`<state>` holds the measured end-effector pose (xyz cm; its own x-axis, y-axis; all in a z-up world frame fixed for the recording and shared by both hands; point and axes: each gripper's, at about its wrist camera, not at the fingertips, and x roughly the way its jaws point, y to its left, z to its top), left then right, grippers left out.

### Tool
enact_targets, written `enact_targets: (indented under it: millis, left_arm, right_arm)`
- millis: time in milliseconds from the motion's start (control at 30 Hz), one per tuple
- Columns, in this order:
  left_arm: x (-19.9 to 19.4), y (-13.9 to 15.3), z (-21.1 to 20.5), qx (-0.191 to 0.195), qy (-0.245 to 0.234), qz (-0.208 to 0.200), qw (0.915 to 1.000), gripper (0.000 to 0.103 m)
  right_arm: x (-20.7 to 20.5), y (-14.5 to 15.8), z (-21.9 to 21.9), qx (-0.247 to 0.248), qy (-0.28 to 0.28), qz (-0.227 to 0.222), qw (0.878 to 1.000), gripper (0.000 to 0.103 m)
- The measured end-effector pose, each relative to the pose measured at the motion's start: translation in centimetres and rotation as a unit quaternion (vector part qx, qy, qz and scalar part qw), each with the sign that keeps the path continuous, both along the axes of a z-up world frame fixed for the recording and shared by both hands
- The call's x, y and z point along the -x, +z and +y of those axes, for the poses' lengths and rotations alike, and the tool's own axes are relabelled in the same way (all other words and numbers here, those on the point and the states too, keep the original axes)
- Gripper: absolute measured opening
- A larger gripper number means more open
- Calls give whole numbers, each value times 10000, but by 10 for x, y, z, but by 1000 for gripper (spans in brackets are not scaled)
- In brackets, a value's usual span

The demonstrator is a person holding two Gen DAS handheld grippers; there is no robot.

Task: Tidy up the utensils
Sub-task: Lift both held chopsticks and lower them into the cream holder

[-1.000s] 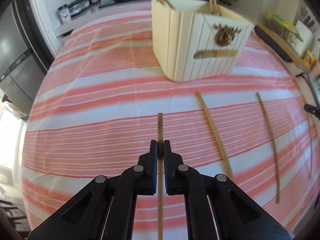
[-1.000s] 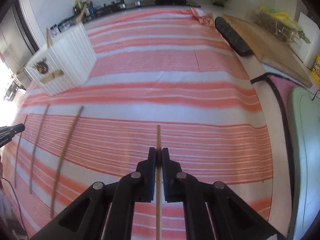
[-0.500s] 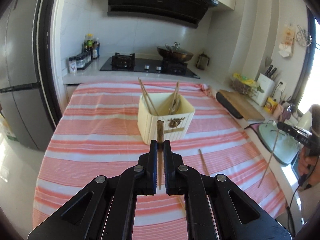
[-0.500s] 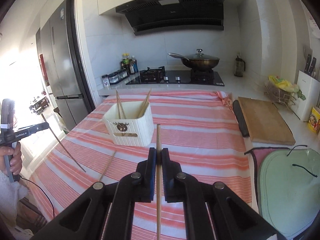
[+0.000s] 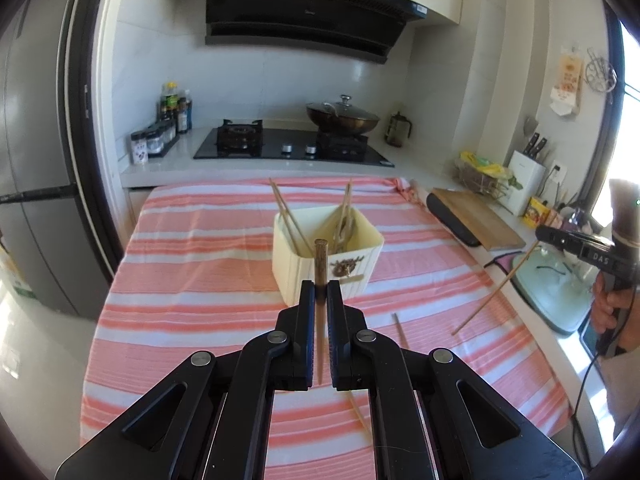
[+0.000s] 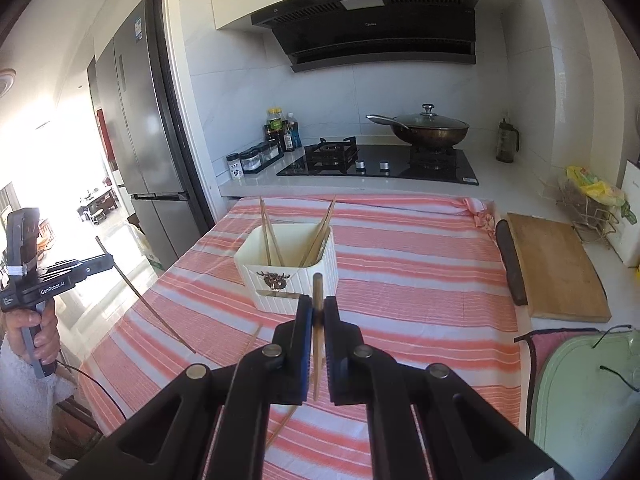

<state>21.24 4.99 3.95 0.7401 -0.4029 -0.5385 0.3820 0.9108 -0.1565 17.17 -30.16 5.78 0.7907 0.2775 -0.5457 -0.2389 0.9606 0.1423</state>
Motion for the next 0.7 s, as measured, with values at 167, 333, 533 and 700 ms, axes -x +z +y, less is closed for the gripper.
enact_targets:
  millis: [167, 333, 533, 700]
  left_arm:
    - [-20, 42, -3, 259, 79, -363, 9990, 4]
    - [-56, 82, -20, 282, 377, -1014, 9937, 4]
    - [-128, 56, -53, -78, 593, -756, 9953, 4]
    - [-181, 6, -64, -100, 489, 284, 9984, 4]
  right_arm:
    - [-32, 30, 12, 142, -7, -414, 9990, 6]
    - [-74, 67, 27, 106, -5, -1044, 9945, 6]
    - [-137, 66, 57, -48, 121, -1110, 9937, 6]
    - [-198, 13, 85, 21, 455, -79, 9989, 6]
